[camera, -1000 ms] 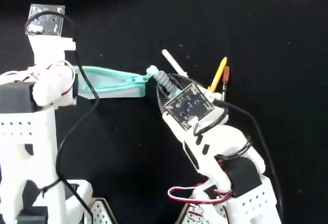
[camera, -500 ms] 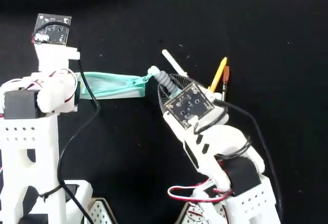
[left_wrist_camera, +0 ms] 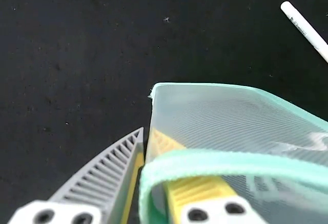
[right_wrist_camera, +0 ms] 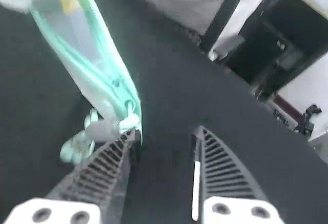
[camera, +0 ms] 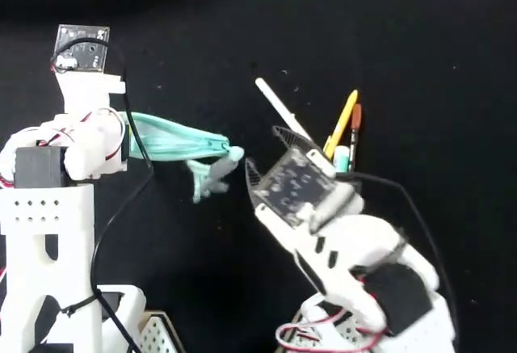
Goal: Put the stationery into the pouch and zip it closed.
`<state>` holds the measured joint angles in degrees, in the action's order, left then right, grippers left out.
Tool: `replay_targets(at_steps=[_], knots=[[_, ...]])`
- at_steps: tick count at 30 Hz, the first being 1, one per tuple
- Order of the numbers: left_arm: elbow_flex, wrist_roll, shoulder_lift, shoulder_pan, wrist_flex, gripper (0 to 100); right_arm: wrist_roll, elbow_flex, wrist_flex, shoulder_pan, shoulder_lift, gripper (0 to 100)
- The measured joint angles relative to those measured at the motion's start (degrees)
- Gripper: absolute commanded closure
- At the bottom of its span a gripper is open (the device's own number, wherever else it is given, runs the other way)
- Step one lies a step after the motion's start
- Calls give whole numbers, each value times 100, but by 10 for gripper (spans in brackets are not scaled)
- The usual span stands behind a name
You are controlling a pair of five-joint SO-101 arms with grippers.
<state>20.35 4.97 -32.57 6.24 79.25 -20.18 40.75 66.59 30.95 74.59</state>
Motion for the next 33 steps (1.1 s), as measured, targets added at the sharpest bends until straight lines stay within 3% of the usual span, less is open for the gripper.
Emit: replay_targets(at_steps=[5,9,12,17,25,28,33], knots=[[35,-9,0,0,0,970,167,-105,-220,-668,9,857],[167,-9,-26,9,-35,970,273,422,-1099,-1855,-492,857],[167,-18,-26,211,-35,970,281,721,-1846,-2312,-1354,857],[334,-18,-26,475,-193,970,281,721,-2752,-2637,-3393,856],[712,-26,-35,484,-615,970,-431,-642,-2980,-2734,-6980,856],[747,-26,-35,484,-615,970,-712,-1099,-2980,-2769,-7938,852],[791,-26,-44,484,-615,970,-888,-1582,-2848,-2760,-8633,761]])
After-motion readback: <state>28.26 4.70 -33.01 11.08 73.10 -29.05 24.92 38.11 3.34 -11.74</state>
